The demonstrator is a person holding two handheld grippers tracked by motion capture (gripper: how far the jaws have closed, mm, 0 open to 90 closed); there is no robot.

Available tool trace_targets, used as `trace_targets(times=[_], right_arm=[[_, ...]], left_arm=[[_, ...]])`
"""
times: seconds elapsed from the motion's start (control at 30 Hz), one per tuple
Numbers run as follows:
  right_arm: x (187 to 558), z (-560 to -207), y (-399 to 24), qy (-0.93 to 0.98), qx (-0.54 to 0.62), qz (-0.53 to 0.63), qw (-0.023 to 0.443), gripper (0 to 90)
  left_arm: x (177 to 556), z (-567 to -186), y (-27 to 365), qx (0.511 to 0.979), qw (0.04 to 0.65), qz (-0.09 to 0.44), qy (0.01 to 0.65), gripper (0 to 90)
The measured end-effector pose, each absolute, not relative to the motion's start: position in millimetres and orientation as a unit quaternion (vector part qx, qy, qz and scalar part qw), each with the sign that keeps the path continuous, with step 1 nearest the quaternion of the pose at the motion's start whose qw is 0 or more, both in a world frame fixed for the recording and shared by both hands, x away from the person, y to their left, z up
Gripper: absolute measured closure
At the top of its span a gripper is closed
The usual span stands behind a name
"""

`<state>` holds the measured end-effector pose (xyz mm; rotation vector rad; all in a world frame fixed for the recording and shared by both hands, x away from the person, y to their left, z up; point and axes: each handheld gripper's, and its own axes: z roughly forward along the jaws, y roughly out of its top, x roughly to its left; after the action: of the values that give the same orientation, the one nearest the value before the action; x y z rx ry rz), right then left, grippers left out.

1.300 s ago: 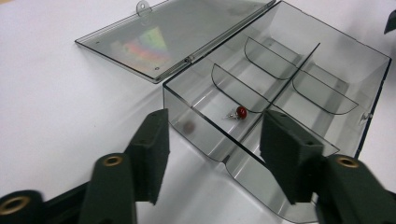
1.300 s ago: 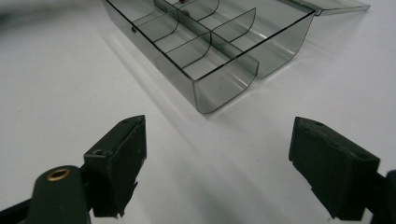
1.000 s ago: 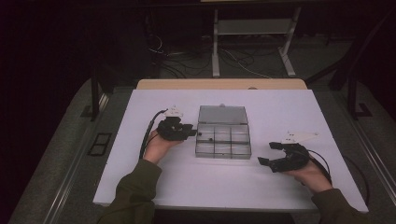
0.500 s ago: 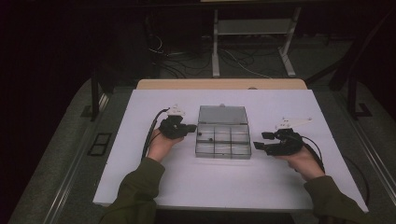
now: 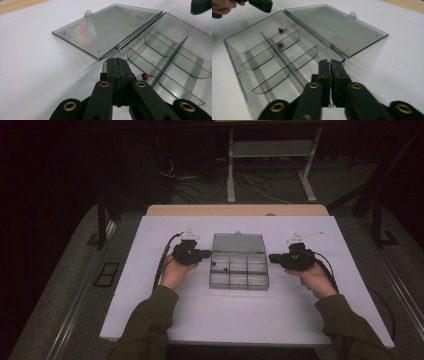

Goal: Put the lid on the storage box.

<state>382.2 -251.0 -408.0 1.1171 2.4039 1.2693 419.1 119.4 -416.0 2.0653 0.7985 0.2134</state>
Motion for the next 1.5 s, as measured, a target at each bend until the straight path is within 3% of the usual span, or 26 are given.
trace_targets(times=[0.8,1.5], right_arm=[[443,-409,-251,0.799,0.408,0.428,0.109,89.0],[456,-444,-246,0.810,0.439,0.380,0.085,89.0]], left_arm=[[460,-427,123,0.813,0.440,0.098,0.368,89.0],[470,-448,115,0.816,0.422,0.082,0.386,89.0]])
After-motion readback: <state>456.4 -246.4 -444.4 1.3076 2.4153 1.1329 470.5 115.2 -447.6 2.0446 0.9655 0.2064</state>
